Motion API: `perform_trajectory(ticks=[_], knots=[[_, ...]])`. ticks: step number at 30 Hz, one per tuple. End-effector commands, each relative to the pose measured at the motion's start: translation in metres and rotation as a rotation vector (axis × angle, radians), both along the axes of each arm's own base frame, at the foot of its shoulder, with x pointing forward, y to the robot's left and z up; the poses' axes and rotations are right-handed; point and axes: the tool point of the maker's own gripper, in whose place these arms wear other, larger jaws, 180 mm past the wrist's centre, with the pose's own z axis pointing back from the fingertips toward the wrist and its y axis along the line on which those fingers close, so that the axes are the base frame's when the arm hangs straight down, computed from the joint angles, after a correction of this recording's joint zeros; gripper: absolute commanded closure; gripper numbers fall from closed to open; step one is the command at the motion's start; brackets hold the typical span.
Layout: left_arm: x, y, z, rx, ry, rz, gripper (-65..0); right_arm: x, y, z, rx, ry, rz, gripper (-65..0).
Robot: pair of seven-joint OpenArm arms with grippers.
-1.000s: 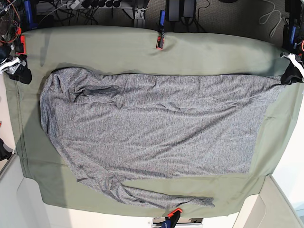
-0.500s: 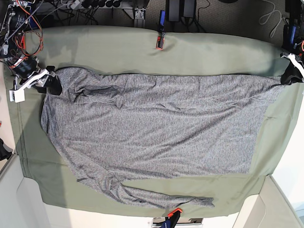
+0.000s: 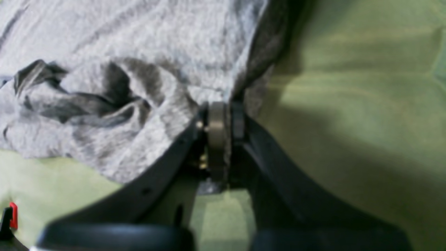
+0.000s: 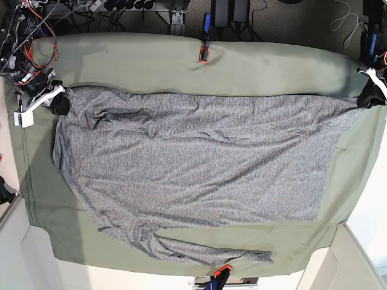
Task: Fold the T-shirt properly
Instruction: 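Lower the shirt edge and open both grippers to flatten the shirt, then move both grippers to the shirt's side edge near the hem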
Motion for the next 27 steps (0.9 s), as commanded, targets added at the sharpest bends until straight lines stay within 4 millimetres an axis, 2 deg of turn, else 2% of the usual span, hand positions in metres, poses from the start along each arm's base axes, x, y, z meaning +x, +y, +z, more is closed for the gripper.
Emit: perform_trajectory(ticks=[1,4,8,11,14,20,23,27], knots=[[0.008,0.001,0.013,0.013,-0.04,-0.021,-5.2,0.011,-0.005,0.015,-0.014,-0.057,0.006,0.0],[0.006,0.003,0.012,0.028,-0.027,-0.02,-5.2,0.008,-0.016,0.017,-0.042,-0.04,0.013,0.0],[0.0,0.003,0.006,0.027,0.024,-0.021,-5.2,-0.001,-0.044,0.029,-0.072,-0.047,-0.009,0.0],[-0.002,-0.004,0.006,-0.022,0.034,-0.025,-5.2,-0.015,-0.06,0.039,-0.082,-0.056,-0.012,0.0],[-0.005,-0.007,0.005,-0.046,0.046,-0.028,-5.2,-0.033,-0.073,0.038,-0.103,-0.028,-0.027,0.0],[-0.024,-0.007,-0.007,-0.047,0.106,-0.026,-5.2,-0.061,-0.079,0.024,-0.11,0.04,-0.031,0.0],[-0.029,-0.008,-0.01,-0.051,0.119,-0.024,-5.2,-0.063,-0.079,0.022,-0.11,0.046,-0.03,0.0],[-0.025,-0.009,-0.007,-0.059,0.089,-0.023,-5.3,-0.062,-0.079,0.024,-0.104,0.036,-0.033,0.0]])
